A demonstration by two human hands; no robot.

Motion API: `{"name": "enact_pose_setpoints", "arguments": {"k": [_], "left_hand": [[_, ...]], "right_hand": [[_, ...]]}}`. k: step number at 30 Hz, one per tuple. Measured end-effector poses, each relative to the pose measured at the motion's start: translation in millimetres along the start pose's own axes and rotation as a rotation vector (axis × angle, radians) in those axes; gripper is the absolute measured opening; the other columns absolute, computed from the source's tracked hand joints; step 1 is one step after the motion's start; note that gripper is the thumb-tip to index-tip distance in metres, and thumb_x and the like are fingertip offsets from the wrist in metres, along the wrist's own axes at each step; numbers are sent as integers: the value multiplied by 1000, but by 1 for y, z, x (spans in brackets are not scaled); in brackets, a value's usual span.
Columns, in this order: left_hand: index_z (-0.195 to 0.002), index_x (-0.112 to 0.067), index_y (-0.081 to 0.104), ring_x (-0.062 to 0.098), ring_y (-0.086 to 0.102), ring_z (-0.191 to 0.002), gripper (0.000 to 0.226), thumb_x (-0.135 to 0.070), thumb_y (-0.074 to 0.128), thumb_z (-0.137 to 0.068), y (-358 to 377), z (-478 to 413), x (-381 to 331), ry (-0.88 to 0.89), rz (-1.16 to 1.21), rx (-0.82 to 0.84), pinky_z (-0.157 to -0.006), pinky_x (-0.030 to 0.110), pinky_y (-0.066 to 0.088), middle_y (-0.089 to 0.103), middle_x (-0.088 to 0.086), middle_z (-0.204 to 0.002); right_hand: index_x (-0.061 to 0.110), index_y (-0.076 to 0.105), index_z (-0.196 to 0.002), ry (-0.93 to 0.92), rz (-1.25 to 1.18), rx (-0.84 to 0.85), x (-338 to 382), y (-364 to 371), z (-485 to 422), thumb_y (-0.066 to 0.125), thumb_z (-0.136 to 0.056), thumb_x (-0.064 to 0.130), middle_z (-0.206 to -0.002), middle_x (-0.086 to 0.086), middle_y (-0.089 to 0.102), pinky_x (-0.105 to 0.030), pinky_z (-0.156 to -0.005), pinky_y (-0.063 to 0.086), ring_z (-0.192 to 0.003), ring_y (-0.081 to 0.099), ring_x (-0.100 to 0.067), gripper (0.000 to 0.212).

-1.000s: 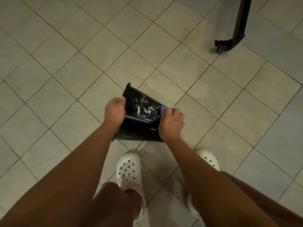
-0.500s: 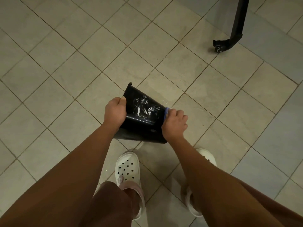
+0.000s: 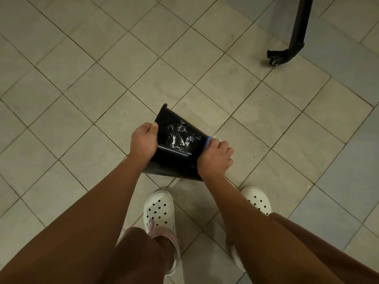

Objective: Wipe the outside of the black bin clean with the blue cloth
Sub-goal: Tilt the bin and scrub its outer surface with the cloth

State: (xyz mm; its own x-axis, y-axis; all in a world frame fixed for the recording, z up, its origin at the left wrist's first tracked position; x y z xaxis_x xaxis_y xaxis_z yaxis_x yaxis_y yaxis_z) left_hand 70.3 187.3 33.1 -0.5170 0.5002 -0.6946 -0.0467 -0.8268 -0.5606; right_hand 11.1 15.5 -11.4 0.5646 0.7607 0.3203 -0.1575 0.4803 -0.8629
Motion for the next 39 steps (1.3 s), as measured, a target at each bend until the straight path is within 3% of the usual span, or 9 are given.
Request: {"name": "enact_pose_setpoints", "arguments": {"k": [2, 5, 8, 15, 19, 22, 28, 34, 39], "left_hand": [[-87, -3, 58, 21, 52, -78, 34, -28, 41, -103, 0, -1, 1, 8, -14, 8, -65, 30, 40, 57, 11, -83], [-83, -9, 55, 20, 52, -77, 31, -28, 40, -103, -3, 0, 6, 24, -18, 39, -66, 31, 40, 56, 8, -82], [-80, -13, 54, 20, 52, -79, 30, -28, 41, -103, -3, 0, 5, 25, -16, 33, -70, 32, 40, 56, 7, -83], [-87, -3, 59, 22, 53, -79, 36, -30, 41, -103, 1, -3, 1, -12, -26, -14, -67, 32, 40, 58, 11, -84], [-91, 1, 59, 24, 54, -80, 38, -29, 39, -103, -3, -4, 1, 1, -51, 21, -73, 35, 43, 59, 14, -86], [-89, -2, 58, 22, 53, -79, 35, -27, 39, -104, -4, 0, 2, 20, -63, 29, -71, 34, 41, 58, 13, -86], [-87, -2, 58, 20, 50, -75, 36, -28, 40, -104, 0, 0, 0, 14, -83, -26, -69, 32, 36, 55, 8, -80], [-86, -4, 58, 25, 55, -80, 35, -29, 41, -103, -4, 1, 7, 13, -44, -3, -72, 36, 44, 59, 14, -84], [-82, -6, 56, 19, 51, -73, 35, -29, 41, -103, -2, 2, 3, 8, -62, -10, -66, 31, 37, 54, 4, -75]], "right_hand": [[14, 41, -121, -23, 25, -26, 8, 6, 23, 53, -82, 17, -120, -11, 40, -42, -88, 37, -107, 35, -28, 40], [13, 42, -127, -226, 27, -35, 26, 8, 31, 58, -81, 17, -125, -13, 39, -46, -94, 35, -112, 35, -31, 49], [14, 43, -126, -346, 49, 3, 29, 3, 8, 56, -85, 17, -128, -14, 39, -47, -93, 35, -114, 34, -32, 43], [16, 44, -120, -53, 38, 24, 0, 1, -4, 51, -81, 14, -117, -11, 41, -43, -85, 37, -105, 36, -29, 40], [12, 47, -123, -220, 14, -72, 22, 13, 30, 61, -75, 11, -117, -17, 43, -48, -84, 39, -105, 39, -35, 50], [16, 43, -127, -341, 49, -8, 35, 7, 16, 59, -82, 14, -124, -14, 38, -47, -93, 35, -112, 34, -32, 48], [18, 43, -122, -39, 64, 89, 0, -6, -16, 48, -84, 15, -119, -12, 41, -43, -85, 35, -108, 35, -30, 38], [17, 42, -127, -311, 28, 15, 38, 4, 14, 54, -83, 13, -123, -13, 38, -46, -92, 34, -112, 33, -31, 46], [22, 46, -126, -114, 51, 133, 5, -7, -27, 42, -92, 19, -122, -12, 42, -44, -89, 35, -112, 35, -31, 34]]}}
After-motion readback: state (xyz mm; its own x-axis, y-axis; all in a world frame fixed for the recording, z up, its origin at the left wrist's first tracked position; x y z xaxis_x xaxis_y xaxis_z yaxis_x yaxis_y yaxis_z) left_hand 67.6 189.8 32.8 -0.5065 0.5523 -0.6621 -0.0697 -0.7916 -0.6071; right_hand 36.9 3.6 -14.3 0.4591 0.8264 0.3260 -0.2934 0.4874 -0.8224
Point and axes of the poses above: each hand's wrist, its own z-axis away from the middle knuckle, its own y-axis out of the palm, x = y × z, the point moved 2 cm from there along -z, towards the middle knuckle
